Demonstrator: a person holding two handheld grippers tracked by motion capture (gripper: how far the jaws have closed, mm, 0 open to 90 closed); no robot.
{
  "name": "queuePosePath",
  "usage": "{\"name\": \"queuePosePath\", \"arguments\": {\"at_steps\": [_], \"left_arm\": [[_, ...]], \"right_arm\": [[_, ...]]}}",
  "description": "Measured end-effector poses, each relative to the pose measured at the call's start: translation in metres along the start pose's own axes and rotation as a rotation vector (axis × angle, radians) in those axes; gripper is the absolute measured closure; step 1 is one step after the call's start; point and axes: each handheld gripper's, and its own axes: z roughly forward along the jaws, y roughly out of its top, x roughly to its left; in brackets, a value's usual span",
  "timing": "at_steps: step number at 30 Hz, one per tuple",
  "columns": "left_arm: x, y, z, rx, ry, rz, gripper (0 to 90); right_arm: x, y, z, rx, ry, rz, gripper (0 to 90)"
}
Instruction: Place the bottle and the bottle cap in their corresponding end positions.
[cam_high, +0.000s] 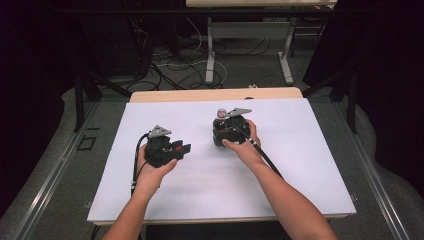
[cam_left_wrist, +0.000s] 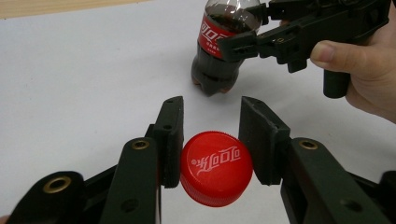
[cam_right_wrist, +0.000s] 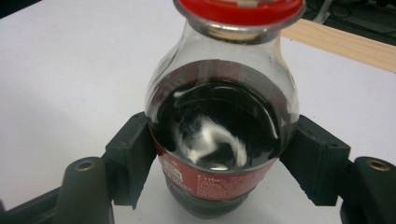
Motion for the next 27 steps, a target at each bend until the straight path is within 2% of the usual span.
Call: {"name": "queuePosePath", "arguments": {"at_steps": [1, 3, 6, 9, 13, 17, 21, 23, 27], "left_arm": [[0.0, 0.0, 0.0, -0.001, 0.001, -0.004, 61.4], [0.001, -0.001, 0.0, 0.005, -0.006, -0.007, 61.4], [0.0, -0.002, 0.002, -0.012, 0.004, -0.018, 61.4], [0.0, -0.002, 0.003, -0.01, 0.004, -0.019, 61.4], [0.0, -0.002, 0.002, -0.01, 0.001, -0.02, 61.4], [0.0, -0.002, 0.002, -0.009, 0.001, -0.019, 61.3], [0.001, -0.002, 0.003, -0.009, 0.006, -0.014, 61.4], [0.002, -0.002, 0.003, -0.003, 0.006, -0.014, 61.4], [0.005, -0.003, 0.005, -0.004, 0.008, -0.022, 61.4]], "right_arm": [[0.0, 0.0, 0.001, -0.003, -0.003, 0.007, 29.7], [0.002, -0.001, 0.002, 0.003, 0.02, 0.015, 29.6], [0.006, -0.002, 0.003, -0.001, 0.007, -0.026, 29.4], [0.007, -0.004, 0.004, -0.021, 0.003, -0.02, 29.1], [0.006, -0.007, 0.005, -0.03, 0.024, -0.017, 28.6], [0.005, -0.008, 0.006, -0.005, 0.027, -0.003, 27.0], [0.004, -0.011, 0.011, -0.001, 0.026, 0.022, 23.3], [0.004, -0.013, 0.014, 0.009, 0.018, 0.002, 19.4], [0.003, -0.018, 0.018, 0.043, 0.026, 0.016, 14.9]]}}
